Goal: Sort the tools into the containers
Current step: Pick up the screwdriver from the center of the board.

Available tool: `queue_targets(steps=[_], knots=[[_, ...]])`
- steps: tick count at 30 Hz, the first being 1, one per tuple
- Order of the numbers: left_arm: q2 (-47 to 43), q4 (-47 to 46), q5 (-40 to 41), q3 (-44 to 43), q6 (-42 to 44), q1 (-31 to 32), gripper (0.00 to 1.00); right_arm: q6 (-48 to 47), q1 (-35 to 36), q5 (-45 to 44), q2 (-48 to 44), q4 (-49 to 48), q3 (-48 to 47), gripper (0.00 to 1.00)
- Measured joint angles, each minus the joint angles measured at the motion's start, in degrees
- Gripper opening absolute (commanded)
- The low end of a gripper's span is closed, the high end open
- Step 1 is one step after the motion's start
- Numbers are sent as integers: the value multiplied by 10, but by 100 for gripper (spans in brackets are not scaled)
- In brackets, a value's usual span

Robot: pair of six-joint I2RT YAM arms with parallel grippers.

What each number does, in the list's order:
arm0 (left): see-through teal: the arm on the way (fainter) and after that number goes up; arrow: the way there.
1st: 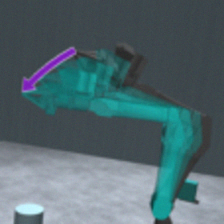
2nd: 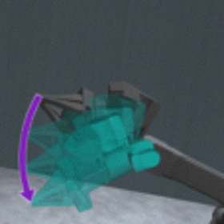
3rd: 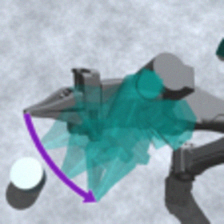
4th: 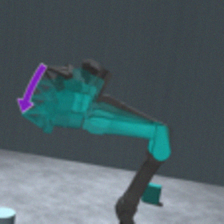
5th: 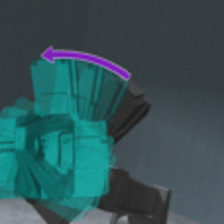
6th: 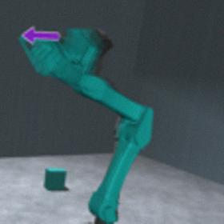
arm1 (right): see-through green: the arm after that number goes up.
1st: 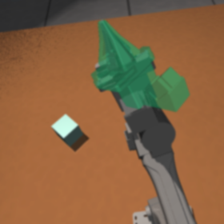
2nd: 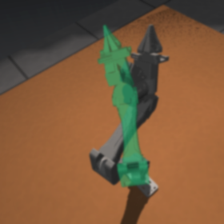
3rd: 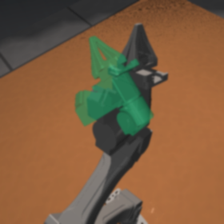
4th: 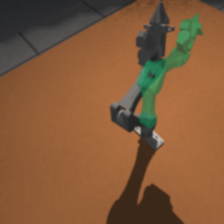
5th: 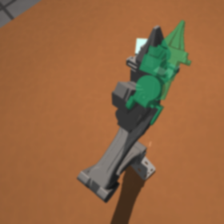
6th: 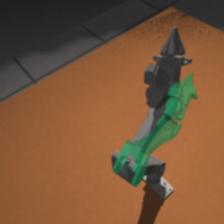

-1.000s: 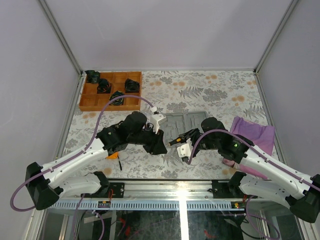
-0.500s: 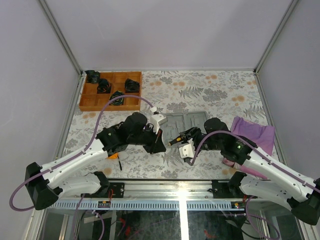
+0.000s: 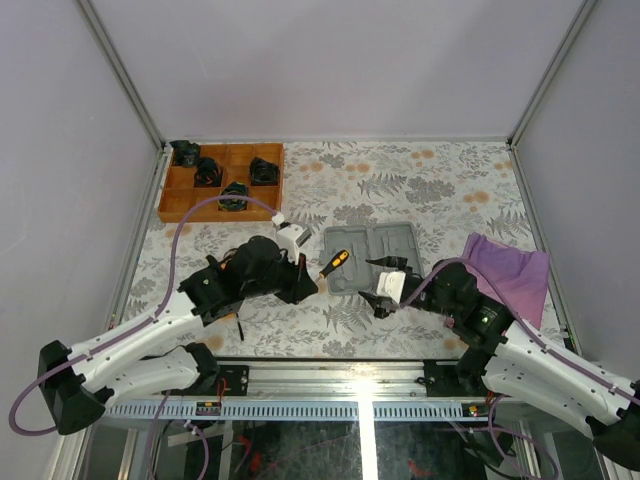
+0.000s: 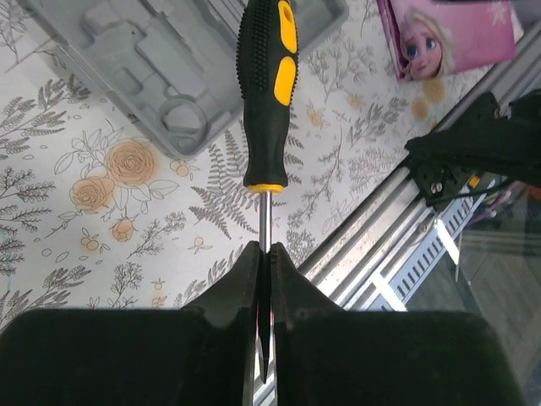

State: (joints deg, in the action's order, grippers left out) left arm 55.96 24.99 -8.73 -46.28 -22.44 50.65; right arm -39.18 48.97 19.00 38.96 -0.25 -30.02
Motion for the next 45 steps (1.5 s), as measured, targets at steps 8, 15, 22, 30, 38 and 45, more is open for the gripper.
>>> queue_targets(steps=[8,15,22,30,38,45], knots=[[-40,-44,42,31,-38,0,0,337,0,-74,32,-136,23,64],[-49,-67,68,38,-61,0,0,662,0,-221,93,-139,-16,65],[-49,-92,77,43,-73,0,0,914,0,-286,149,-146,-46,71],[-44,-123,77,46,-78,0,0,1063,0,-296,200,-169,-50,68],[-38,-136,72,57,-78,0,0,1128,0,-283,251,-235,-50,60],[-38,-150,62,63,-80,0,0,1155,0,-272,274,-251,-50,15]])
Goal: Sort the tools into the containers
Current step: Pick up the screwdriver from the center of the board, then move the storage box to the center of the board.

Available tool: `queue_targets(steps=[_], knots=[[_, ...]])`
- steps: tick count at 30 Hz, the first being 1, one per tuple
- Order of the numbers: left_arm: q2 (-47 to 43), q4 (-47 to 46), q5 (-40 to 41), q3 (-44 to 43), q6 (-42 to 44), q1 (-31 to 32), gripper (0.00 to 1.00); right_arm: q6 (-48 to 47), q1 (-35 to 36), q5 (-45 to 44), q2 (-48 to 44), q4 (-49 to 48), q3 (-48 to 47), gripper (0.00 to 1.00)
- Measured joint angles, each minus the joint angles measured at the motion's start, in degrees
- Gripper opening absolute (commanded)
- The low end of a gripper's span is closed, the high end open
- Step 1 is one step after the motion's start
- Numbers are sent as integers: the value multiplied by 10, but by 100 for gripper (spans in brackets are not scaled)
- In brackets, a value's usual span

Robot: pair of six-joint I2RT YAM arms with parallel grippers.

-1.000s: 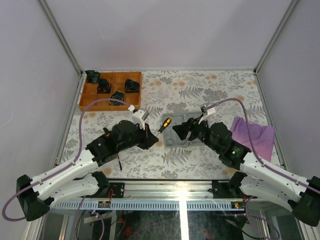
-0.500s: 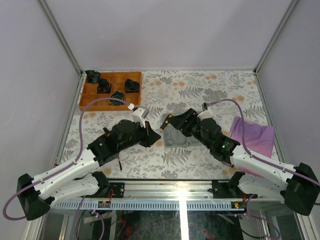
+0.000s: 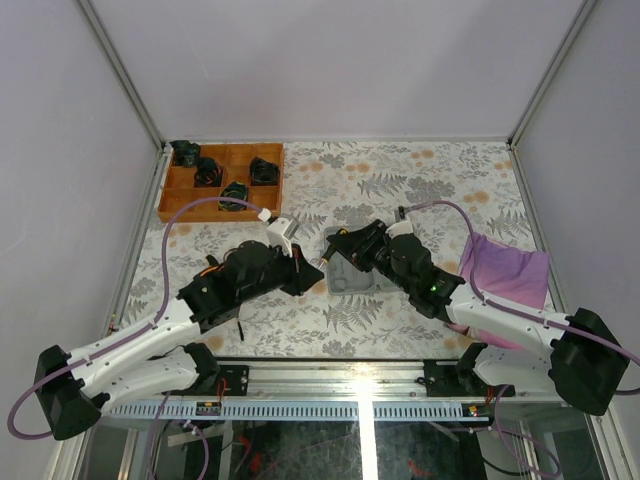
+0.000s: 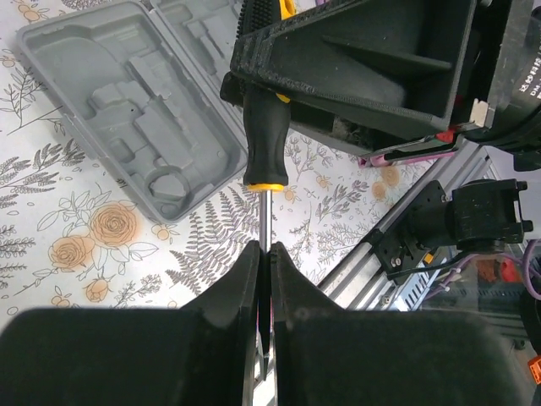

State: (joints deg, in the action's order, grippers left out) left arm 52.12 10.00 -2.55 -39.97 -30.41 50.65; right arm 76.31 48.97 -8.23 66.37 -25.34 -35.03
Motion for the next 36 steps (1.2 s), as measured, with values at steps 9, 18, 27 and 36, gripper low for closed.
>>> queue_targets(steps=[9,18,27,36], knots=[[-5,-10,4,9,-17,0,57,-23,0,-36,-32,64,-1,0],[4,-3,57,5,-39,0,65,-152,0,-155,-77,253,-53,0],[138,43,114,-46,-77,-11,64,-328,-28,-192,-86,374,-62,0],[249,21,86,-53,-104,-107,57,-398,-74,-135,-92,425,-62,0]])
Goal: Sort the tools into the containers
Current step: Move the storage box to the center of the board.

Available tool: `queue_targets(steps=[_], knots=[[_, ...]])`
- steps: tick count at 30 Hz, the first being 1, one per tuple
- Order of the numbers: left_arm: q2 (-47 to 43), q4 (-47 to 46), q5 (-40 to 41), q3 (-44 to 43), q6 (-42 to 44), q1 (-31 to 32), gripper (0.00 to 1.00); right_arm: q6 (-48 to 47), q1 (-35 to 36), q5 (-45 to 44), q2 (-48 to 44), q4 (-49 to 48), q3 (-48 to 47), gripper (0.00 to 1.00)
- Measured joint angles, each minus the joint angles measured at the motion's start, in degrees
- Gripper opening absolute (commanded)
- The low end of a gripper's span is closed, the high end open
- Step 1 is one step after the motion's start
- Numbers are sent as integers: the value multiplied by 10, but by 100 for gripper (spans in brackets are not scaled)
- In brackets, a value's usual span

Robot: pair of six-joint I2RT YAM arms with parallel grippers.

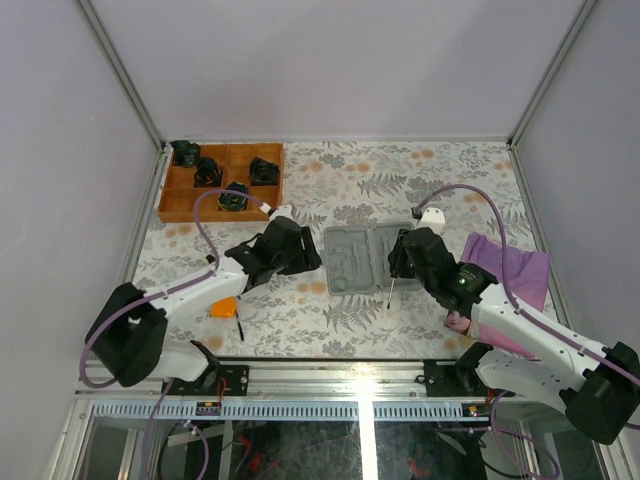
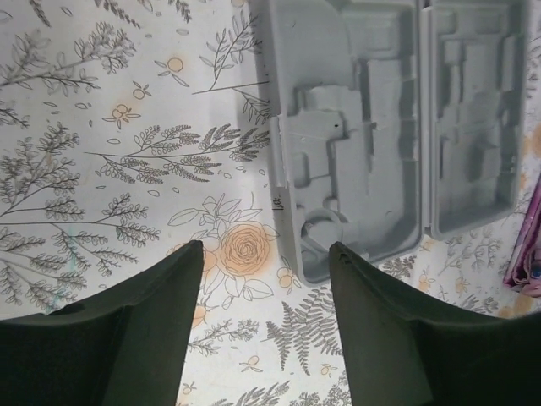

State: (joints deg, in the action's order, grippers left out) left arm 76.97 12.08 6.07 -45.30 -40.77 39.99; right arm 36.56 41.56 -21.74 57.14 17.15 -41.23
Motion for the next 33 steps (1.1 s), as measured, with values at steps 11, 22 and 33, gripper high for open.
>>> queue_targets(steps=[11,22,33], knots=[[108,-87,-83,-2,3,-36,45,-8,-1,35,-7,2,3,0],[173,-129,-109,-19,7,-56,17,-8,-1,52,-11,1,5,0],[173,-127,-125,-27,20,-59,0,-12,-1,52,-35,3,16,0]])
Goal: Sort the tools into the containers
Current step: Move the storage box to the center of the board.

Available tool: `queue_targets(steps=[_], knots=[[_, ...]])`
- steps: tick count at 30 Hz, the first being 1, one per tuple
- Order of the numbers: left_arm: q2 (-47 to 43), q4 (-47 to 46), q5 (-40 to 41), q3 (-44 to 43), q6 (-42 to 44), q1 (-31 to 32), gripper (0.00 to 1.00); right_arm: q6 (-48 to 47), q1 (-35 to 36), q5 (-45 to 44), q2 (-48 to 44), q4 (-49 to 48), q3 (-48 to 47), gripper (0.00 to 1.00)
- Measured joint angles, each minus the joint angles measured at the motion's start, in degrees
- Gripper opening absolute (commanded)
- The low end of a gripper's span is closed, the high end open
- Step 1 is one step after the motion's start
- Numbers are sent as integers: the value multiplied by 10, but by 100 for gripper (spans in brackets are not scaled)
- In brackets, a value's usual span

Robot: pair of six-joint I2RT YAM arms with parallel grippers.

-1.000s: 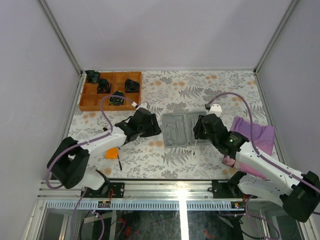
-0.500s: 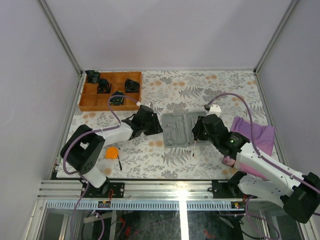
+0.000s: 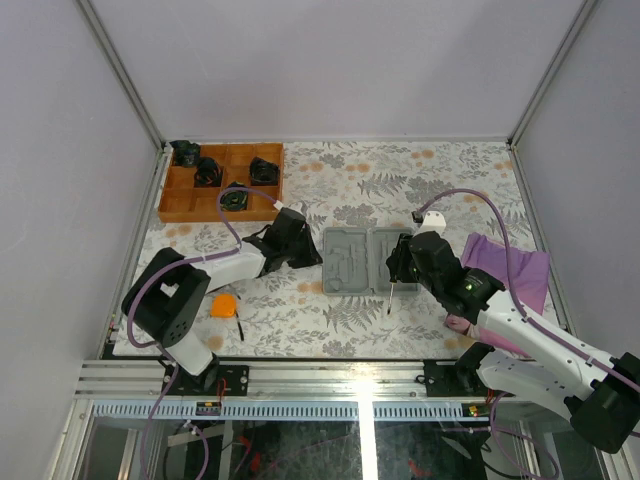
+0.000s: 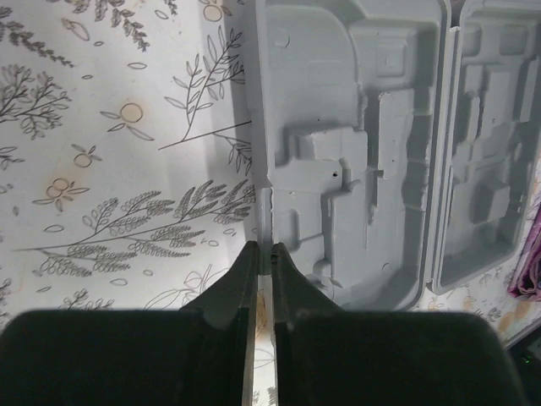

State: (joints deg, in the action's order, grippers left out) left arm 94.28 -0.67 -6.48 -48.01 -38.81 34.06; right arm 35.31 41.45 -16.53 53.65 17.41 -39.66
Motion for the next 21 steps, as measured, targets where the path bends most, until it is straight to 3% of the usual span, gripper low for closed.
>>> queue_targets(steps=[10,21], knots=[[-112,67,11,62,11,0,0,-22,0,-3,4,14,0,0],[-231,81,24,179,-54,0,0,-36,-1,41,65,17,-5,0]])
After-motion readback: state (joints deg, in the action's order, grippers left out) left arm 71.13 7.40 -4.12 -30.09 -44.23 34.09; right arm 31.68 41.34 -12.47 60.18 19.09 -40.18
